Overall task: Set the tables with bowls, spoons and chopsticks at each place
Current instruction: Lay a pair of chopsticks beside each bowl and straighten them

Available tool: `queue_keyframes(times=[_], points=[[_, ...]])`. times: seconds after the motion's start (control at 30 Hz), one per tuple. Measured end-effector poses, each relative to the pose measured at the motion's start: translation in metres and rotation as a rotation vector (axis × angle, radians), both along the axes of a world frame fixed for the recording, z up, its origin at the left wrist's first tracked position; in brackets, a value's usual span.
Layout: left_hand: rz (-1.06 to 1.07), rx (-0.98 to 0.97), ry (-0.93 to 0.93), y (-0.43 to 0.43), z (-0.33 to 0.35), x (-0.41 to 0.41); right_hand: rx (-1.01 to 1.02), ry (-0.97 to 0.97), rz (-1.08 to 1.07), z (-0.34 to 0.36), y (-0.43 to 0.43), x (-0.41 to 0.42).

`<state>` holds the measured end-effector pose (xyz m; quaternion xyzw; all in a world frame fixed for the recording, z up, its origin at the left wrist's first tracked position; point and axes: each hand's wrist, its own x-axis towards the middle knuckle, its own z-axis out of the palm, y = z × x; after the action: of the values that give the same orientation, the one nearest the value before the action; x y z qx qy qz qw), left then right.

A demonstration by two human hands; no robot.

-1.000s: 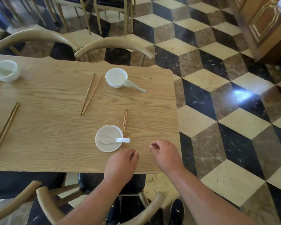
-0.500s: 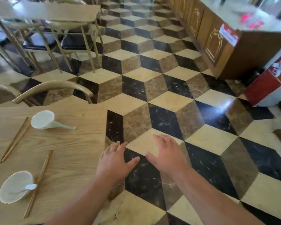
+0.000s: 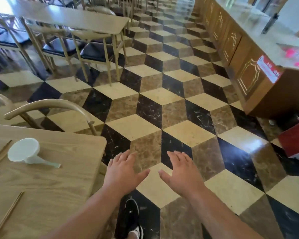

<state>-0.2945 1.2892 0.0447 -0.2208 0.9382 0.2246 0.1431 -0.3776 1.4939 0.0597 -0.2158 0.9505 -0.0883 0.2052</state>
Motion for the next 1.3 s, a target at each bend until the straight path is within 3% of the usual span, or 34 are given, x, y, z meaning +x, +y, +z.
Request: queue_keyframes(times=[0.3,0.57,0.77,1.0,1.3], points=[[0.11,-0.016,0.022,-0.101,0.004,-0.207,0.091,0.057,0.114,0.01,-0.101,-0.215],[0.217,-0.064,0.069,-0.197,0.036,-0.341,-0.027,0.081,0.216,0.04,-0.203,-0.384],[0.454,-0.128,0.076,-0.268,0.037,-0.431,-0.098,0.035,0.408,0.036,-0.305,-0.515],[0.788,-0.145,0.041,-0.354,0.05,-0.454,-0.076,0.03,0.709,0.063,-0.453,-0.593],[1.146,-0.097,0.037,-0.491,0.013,-0.434,-0.037,0.035,1.079,0.051,-0.68,-0.582]])
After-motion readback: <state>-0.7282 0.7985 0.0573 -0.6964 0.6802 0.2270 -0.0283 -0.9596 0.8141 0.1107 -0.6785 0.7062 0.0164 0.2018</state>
